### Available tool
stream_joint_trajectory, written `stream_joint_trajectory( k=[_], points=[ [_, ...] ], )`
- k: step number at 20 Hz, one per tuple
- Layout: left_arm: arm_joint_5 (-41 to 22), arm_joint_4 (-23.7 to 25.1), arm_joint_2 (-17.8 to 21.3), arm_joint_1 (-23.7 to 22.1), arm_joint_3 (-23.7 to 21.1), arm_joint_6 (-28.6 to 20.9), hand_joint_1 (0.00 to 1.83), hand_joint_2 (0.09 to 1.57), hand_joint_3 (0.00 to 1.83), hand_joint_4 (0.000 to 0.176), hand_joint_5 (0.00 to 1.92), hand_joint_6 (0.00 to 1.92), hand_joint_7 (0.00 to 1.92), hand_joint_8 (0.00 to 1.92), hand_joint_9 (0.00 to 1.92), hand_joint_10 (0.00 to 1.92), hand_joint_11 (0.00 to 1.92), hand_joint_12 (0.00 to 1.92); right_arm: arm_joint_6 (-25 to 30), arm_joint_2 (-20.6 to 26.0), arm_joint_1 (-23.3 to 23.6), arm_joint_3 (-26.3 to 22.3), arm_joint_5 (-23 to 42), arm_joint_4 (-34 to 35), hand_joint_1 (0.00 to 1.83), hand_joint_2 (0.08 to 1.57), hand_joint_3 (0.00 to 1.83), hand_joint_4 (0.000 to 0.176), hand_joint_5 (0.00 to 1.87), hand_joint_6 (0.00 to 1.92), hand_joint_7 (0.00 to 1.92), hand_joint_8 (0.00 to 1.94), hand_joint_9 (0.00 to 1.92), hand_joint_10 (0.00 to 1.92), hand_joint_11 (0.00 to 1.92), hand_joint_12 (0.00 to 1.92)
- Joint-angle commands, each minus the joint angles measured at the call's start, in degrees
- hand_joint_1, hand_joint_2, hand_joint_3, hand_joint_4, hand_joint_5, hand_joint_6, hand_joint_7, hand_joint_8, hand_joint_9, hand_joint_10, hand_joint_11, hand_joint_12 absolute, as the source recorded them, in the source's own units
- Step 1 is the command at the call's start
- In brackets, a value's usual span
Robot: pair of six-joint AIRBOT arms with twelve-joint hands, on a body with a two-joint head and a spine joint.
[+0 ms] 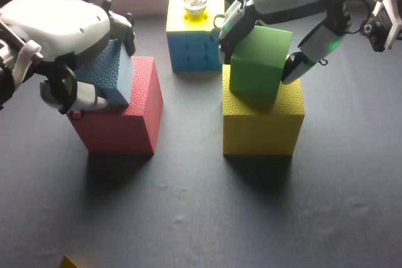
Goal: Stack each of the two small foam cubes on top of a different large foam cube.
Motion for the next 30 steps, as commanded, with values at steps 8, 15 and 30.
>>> stream_joint_trajectory(
  k=[8, 15, 30],
  points=[
    [-2.8, 1.8, 0.2, 0.0, -0.1, 0.3, 0.92, 1.24, 0.00, 0.000, 0.50, 0.54, 0.47, 1.06, 0.30, 1.33, 0.05, 1.72, -0.6, 0.6, 0.0, 0.5, 0.2, 1.0, 1.04, 1.14, 0.00, 0.000, 0.69, 0.69, 0.75, 0.53, 0.61, 0.78, 0.16, 1.64],
    [-2.8, 1.7, 0.2, 0.0, -0.3, 0.3, 0.58, 1.18, 0.00, 0.000, 0.26, 0.00, 0.38, 0.00, 0.37, 0.06, 0.00, 0.98, -1.9, 0.7, 0.4, 0.7, 0.6, 1.0, 0.69, 1.13, 0.00, 0.000, 0.36, 0.00, 0.45, 0.00, 0.46, 0.05, 0.00, 1.31],
    [-2.3, 1.5, 0.2, -0.7, -0.5, 0.5, 0.39, 0.97, 0.00, 0.000, 0.00, 0.00, 0.00, 0.00, 0.00, 0.00, 0.00, 0.06, -3.1, 1.3, 0.6, 0.7, 1.2, 1.0, 0.48, 1.00, 0.00, 0.000, 0.00, 0.00, 0.00, 0.00, 0.00, 0.00, 0.00, 0.15]
  ],
)
